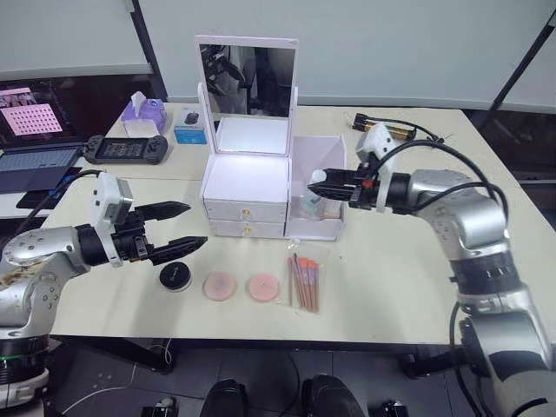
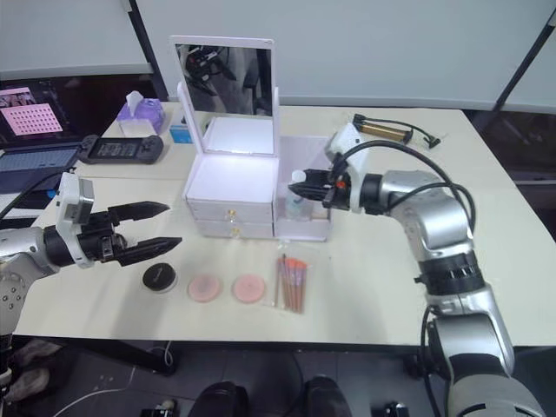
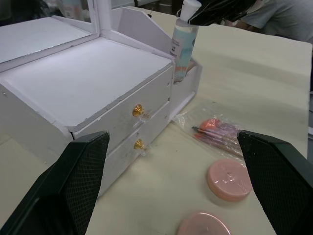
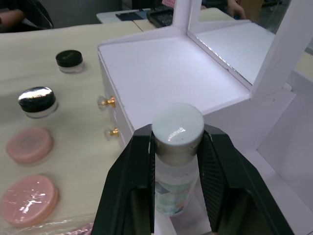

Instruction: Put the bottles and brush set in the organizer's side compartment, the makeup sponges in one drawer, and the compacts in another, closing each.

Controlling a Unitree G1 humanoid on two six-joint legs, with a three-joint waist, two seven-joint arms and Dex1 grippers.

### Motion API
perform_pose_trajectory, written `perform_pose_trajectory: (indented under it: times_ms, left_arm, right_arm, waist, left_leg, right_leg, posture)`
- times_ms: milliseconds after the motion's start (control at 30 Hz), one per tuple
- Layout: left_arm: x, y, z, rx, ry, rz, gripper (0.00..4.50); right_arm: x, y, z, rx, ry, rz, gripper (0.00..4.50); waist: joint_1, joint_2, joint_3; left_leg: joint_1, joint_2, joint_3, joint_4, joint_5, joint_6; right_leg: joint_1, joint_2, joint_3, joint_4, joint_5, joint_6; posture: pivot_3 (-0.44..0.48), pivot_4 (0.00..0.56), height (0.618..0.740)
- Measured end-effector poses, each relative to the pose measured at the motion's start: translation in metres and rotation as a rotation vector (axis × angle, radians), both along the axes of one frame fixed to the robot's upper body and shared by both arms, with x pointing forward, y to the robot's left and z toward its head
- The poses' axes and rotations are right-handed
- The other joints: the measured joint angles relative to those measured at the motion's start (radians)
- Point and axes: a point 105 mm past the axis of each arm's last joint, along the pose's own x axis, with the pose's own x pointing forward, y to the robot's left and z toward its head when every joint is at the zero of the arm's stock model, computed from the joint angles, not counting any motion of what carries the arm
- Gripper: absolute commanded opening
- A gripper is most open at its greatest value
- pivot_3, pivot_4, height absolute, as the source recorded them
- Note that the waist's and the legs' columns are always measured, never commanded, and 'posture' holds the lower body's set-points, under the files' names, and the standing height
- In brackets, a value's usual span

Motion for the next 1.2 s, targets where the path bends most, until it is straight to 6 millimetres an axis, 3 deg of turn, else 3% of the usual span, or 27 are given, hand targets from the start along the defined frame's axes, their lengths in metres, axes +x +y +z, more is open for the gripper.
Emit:
perform_pose_trajectory:
  times_ms: [100, 433, 767, 800, 867, 1000, 1200]
  left_arm:
    - [-0.004, 0.001, -0.002, -0.003, 0.009, 0.025, 4.50]
    - [-0.012, 0.001, -0.003, -0.012, 0.009, 0.057, 4.50]
    - [-0.014, 0.005, -0.010, -0.011, 0.032, 0.083, 4.50]
    - [-0.014, 0.007, -0.009, -0.013, 0.028, 0.095, 4.50]
    - [-0.013, 0.012, -0.005, -0.018, -0.002, 0.124, 4.50]
    - [0.001, 0.036, -0.004, -0.032, -0.079, 0.262, 4.50]
    - [0.000, 0.087, 0.005, -0.043, -0.164, 0.465, 4.50]
  right_arm:
    - [0.008, 0.002, 0.000, -0.016, -0.016, -0.002, 0.88]
    - [0.024, 0.012, -0.036, -0.073, 0.038, -0.003, 0.88]
    - [0.021, 0.013, -0.028, -0.035, 0.036, 0.022, 4.22]
    - [0.020, 0.013, -0.023, -0.026, 0.029, 0.025, 4.47]
    - [0.015, 0.009, -0.010, 0.005, 0.008, 0.035, 4.47]
    - [0.010, -0.017, 0.009, 0.063, -0.038, 0.002, 4.47]
    - [0.001, -0.097, 0.008, 0.120, -0.039, -0.183, 4.47]
  waist:
    - [-0.003, 0.000, 0.000]
    - [-0.007, 0.000, 0.000]
    - [-0.007, 0.000, 0.000]
    - [-0.007, 0.000, 0.000]
    - [-0.005, 0.000, 0.000]
    - [0.001, 0.000, 0.000]
    - [0.002, 0.001, 0.000]
  left_leg:
    - [0.000, 0.000, 0.000, 0.000, 0.000, 0.000]
    - [0.000, 0.000, 0.000, 0.000, 0.000, 0.000]
    - [0.000, 0.001, 0.000, 0.000, 0.000, 0.000]
    - [0.000, 0.001, 0.000, 0.000, 0.000, 0.000]
    - [0.000, 0.001, 0.000, 0.000, 0.000, 0.000]
    - [0.001, 0.000, 0.000, 0.000, 0.000, 0.000]
    - [0.000, 0.000, 0.000, -0.001, 0.000, 0.000]
  right_leg:
    - [0.000, 0.000, 0.000, 0.000, 0.000, 0.000]
    - [0.000, 0.000, 0.000, 0.000, 0.000, 0.000]
    - [0.000, 0.000, 0.000, 0.001, 0.000, 0.000]
    - [0.000, 0.000, 0.000, 0.001, 0.000, 0.000]
    - [0.000, 0.000, -0.001, 0.000, 0.000, 0.000]
    - [0.001, -0.001, -0.001, 0.000, 0.000, 0.000]
    - [0.000, -0.001, -0.001, -0.001, 0.000, 0.000]
  posture:
    - [0.000, 0.150, 0.689]
    - [0.000, 0.150, 0.689]
    - [0.000, 0.150, 0.689]
    - [0.000, 0.150, 0.689]
    - [0.000, 0.150, 0.689]
    - [0.000, 0.150, 0.689]
    - [0.000, 0.150, 0.689]
